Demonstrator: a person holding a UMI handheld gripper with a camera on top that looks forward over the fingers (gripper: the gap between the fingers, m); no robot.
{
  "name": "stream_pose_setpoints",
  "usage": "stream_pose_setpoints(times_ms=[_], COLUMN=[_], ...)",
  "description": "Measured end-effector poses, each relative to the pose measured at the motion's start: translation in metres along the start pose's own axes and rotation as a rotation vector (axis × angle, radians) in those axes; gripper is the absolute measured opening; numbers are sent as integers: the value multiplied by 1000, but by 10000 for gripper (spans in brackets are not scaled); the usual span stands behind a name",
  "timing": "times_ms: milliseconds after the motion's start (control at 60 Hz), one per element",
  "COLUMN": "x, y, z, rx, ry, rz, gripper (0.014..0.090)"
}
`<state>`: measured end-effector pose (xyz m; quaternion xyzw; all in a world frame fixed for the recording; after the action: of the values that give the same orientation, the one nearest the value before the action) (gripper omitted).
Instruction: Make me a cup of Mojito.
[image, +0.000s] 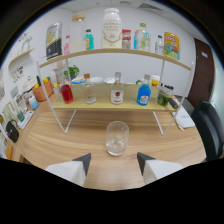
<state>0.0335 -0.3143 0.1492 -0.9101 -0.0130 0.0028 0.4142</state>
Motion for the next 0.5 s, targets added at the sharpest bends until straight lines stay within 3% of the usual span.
stream_pose_setpoints(times_ms=[500], x=[26], y=[48], z=[-25], rx=[-30], ry=[42], rz=[-16], gripper=[863])
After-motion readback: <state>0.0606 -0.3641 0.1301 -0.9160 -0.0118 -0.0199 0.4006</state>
